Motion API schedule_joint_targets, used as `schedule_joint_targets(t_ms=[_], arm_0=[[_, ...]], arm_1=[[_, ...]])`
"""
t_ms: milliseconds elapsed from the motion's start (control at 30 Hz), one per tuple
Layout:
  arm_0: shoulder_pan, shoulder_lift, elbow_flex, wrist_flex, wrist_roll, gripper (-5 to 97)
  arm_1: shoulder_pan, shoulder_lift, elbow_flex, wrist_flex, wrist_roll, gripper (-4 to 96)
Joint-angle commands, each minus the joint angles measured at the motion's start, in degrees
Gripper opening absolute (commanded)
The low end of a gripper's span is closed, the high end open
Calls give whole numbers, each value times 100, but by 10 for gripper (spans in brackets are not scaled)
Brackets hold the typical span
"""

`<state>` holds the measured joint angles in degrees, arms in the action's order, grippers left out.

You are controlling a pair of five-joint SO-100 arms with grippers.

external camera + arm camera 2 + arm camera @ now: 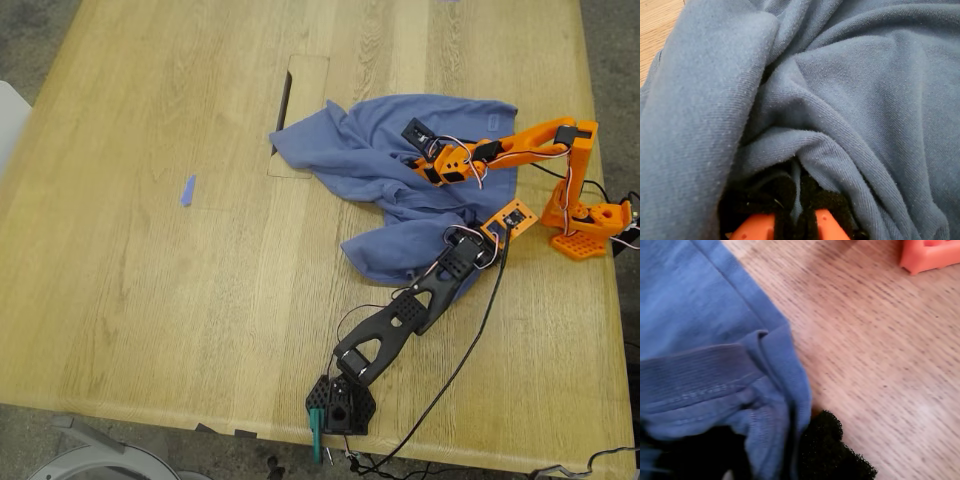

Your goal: Fold a T-shirt

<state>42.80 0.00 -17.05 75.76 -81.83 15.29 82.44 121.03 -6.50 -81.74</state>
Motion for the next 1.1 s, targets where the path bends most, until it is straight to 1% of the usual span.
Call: schedule_joint_targets(t_ms=[0,33,67,367,733,1067], arm_0=[[-97,-88,-149,334,70,40],[-114,-88,-149,396,62,7],[-141,-88,-149,422,62,1],[-396,53,-158,694,-9,0],[-694,1310,-158,1793,-53,0],[-888,2479,-158,2479,-53,0]], arm_1=[[-53,378,-9,-9,-53,-1],[-53,396,-9,9,-62,-1],[-53,413,-9,18,-62,-1],[-35,826,53,343,-79,-1],[88,1890,413,809,-97,-1],[-141,2259,149,914,-141,-1]])
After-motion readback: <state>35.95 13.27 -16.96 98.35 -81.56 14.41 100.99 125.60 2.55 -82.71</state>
